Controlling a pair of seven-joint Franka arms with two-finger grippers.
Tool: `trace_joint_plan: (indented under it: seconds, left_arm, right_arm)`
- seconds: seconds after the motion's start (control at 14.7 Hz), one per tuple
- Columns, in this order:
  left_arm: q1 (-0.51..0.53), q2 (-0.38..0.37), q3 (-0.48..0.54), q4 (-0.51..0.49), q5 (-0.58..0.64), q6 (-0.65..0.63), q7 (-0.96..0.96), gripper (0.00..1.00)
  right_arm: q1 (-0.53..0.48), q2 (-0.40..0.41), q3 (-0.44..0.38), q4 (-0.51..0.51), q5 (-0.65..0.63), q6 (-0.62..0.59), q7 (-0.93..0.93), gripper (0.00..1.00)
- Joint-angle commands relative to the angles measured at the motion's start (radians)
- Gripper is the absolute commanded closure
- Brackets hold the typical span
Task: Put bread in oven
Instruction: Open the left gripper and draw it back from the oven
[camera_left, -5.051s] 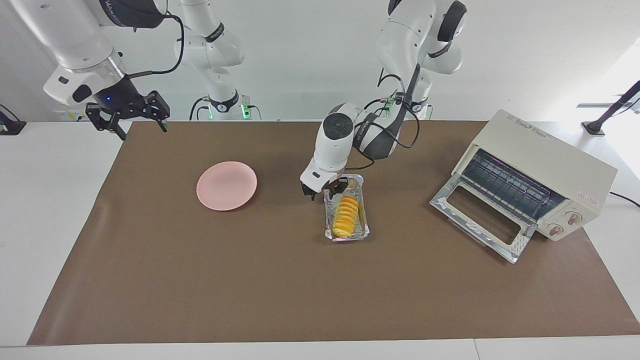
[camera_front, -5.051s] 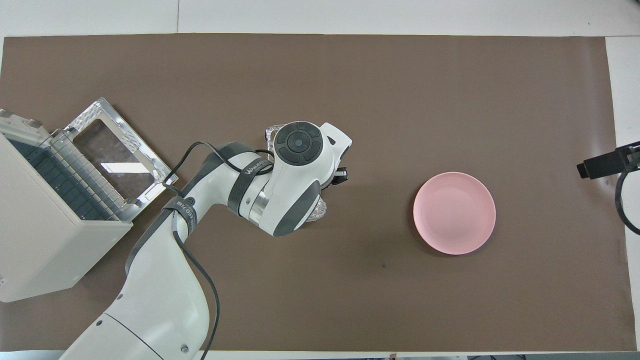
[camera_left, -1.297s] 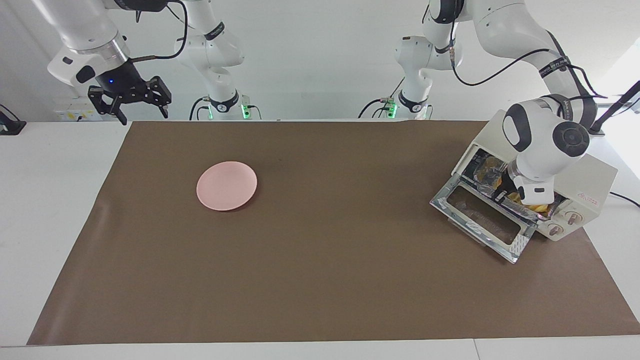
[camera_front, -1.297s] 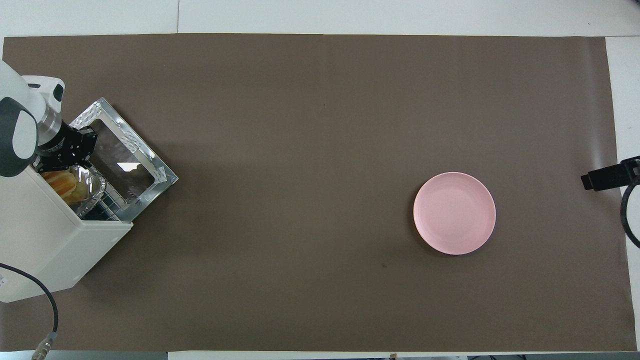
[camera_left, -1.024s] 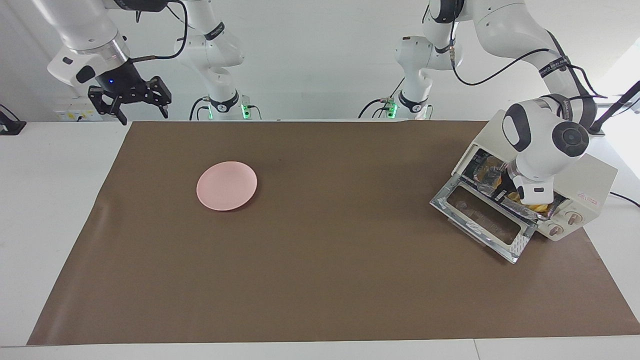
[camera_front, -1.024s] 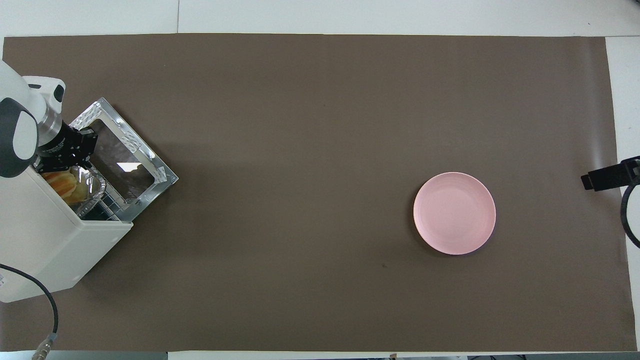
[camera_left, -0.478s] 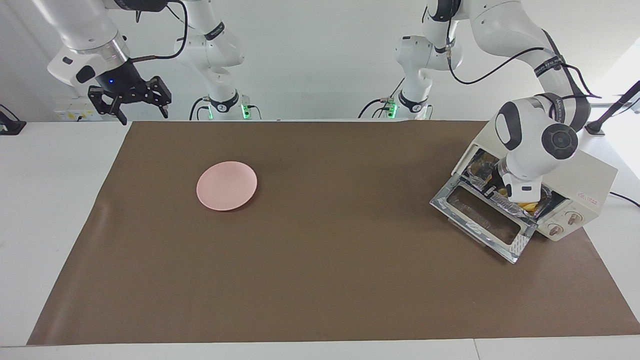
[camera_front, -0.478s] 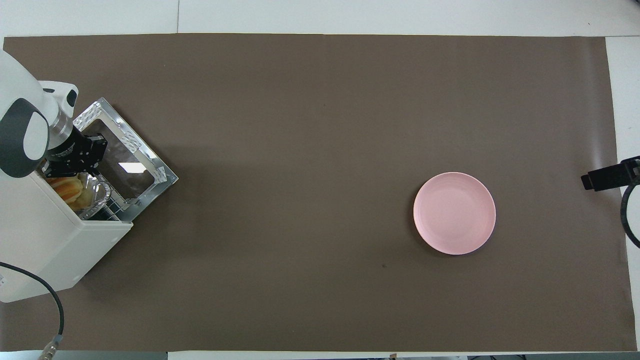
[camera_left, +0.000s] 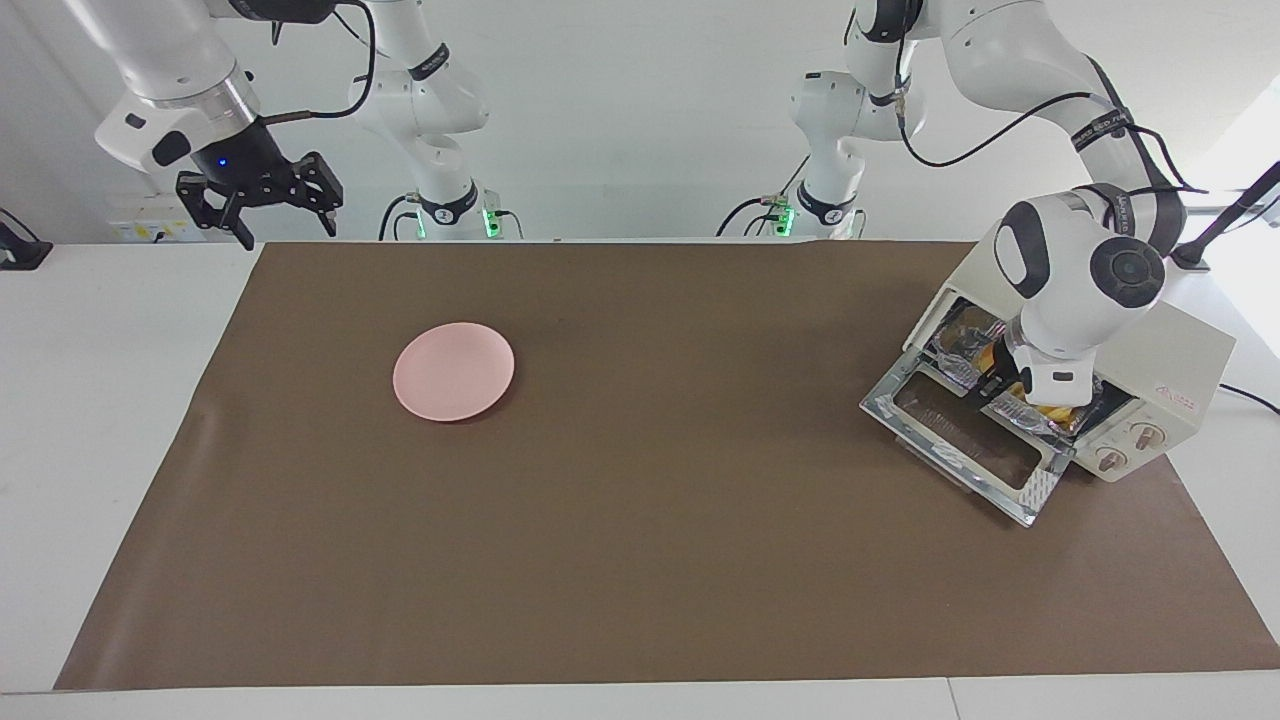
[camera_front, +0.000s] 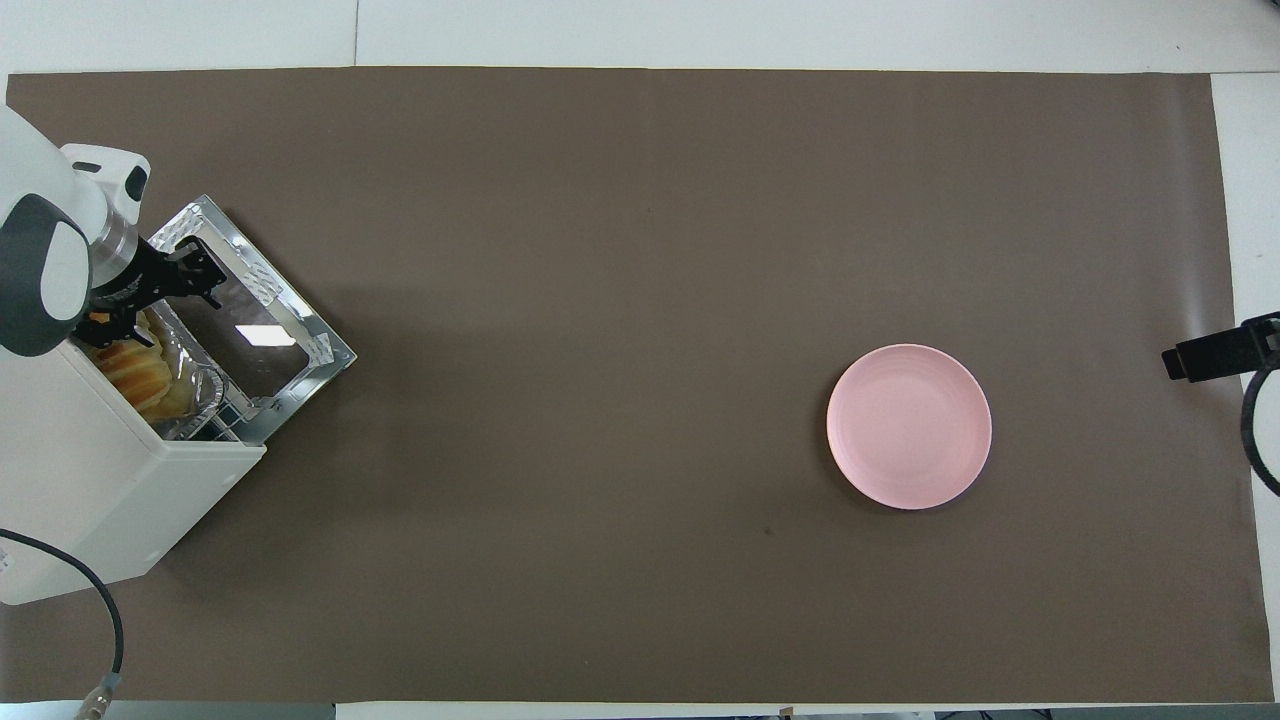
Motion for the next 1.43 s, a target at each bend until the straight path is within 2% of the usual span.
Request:
trace_joint_plan:
  seconds: [0.0,0.2,0.27,0.41,0.55,0.68,0.75,0.82,0.96,1.02,1.16,1.37]
  left_arm:
    - [-0.04,-0.006,0.004,0.066,0.012,0.003,0.013,0.0]
    - [-0.045,-0.02,-0.012,0.163,0.008,-0.124,0.077,0.0]
    - [-0.044,-0.04,-0.012,0.192,-0.006,-0.193,0.163,0.0]
    - [-0.036,-0.116,-0.004,0.183,-0.061,-0.284,0.334,0.0]
    - [-0.034,-0.178,-0.002,0.163,-0.065,-0.368,0.456,0.0]
    - [-0.042,-0.225,-0.013,0.166,-0.065,-0.447,0.496,0.0]
    - [-0.021,-0.25,-0.06,0.166,-0.065,-0.479,0.499,0.0]
    - [0.051,-0.264,-0.129,0.165,-0.065,-0.494,0.501,0.0]
    - [0.255,-0.268,-0.366,0.147,-0.065,-0.492,0.503,0.0]
    - [0.31,-0.268,-0.407,0.139,-0.065,-0.481,0.501,0.0]
    - [0.312,-0.297,-0.412,0.11,-0.065,-0.501,0.501,0.0]
    - [0.317,-0.299,-0.413,0.104,-0.065,-0.452,0.504,0.0]
  right_arm:
    - [-0.018,-0.022,0.016,-0.022,0.003,-0.006,0.011,0.0]
    - [-0.018,-0.022,0.016,-0.022,0.003,-0.005,0.011,0.0]
    - [-0.018,-0.022,0.016,-0.022,0.003,-0.006,0.011,0.0]
    - [-0.018,-0.022,0.016,-0.022,0.003,-0.006,0.011,0.0]
    - [-0.018,-0.022,0.016,-0.022,0.003,-0.005,0.011,0.0]
    - [-0.018,-0.022,0.016,-0.022,0.003,-0.005,0.011,0.0]
    - [-0.018,-0.022,0.016,-0.022,0.003,-0.006,0.011,0.0]
    - [-0.018,-0.022,0.016,-0.022,0.003,-0.005,0.011,0.0]
    - [-0.018,-0.022,0.016,-0.022,0.003,-0.005,0.011,0.0]
    - [-0.02,-0.022,0.016,-0.022,0.003,-0.006,0.011,0.0]
    - [-0.018,-0.022,0.016,-0.022,0.003,-0.006,0.011,0.0]
    - [-0.018,-0.022,0.016,-0.022,0.003,-0.006,0.011,0.0]
